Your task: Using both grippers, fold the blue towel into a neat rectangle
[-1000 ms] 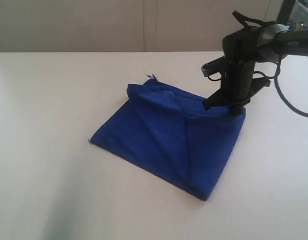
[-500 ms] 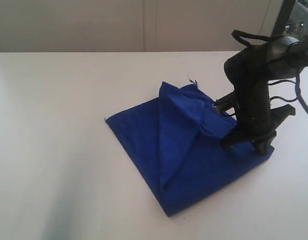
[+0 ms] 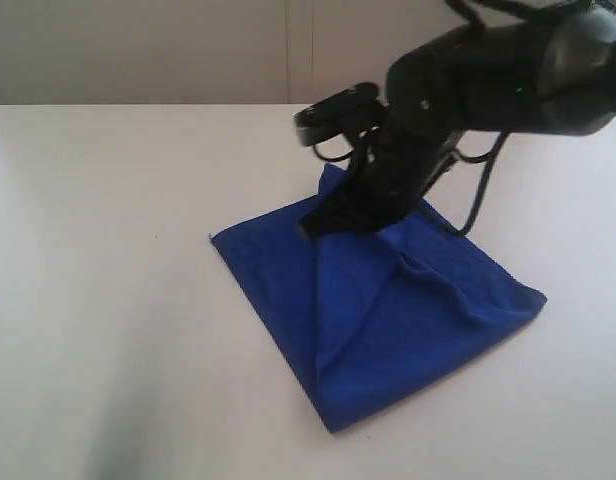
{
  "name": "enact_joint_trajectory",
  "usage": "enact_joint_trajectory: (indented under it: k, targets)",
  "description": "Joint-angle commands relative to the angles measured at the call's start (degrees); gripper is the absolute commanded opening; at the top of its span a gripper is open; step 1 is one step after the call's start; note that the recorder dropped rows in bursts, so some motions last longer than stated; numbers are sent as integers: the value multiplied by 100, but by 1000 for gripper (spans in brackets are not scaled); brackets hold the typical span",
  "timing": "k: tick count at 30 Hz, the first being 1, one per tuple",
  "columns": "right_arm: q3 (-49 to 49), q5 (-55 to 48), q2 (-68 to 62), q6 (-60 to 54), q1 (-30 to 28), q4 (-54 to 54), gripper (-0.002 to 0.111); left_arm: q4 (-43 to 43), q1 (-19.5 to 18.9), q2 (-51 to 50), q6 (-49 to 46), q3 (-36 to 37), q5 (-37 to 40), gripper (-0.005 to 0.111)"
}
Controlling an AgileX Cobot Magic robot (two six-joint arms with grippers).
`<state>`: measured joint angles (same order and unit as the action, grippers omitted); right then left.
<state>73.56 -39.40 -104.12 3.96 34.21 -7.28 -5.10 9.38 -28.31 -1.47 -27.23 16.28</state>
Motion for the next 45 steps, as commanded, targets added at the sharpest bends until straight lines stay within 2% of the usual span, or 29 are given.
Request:
enact_joint_trajectory:
  k: [1,7,13,32,45]
  targets:
    - [187,440,-591,-182,506,121,0,-62,1,32,-7,36,10,0]
    - [866,369,-1523,-182,737,173,0,-62,1,32,-7,36,10,0]
    - [1327,324,-1827,-182,818,309,0,-62,1,32,-7,36,10,0]
    - [1606,773,-2275,-93,818,479,0,-62,1,32,-7,36,10,0]
    - [2189,1539,-2837,559,441,479,0,-62,1,32,-7,36,10,0]
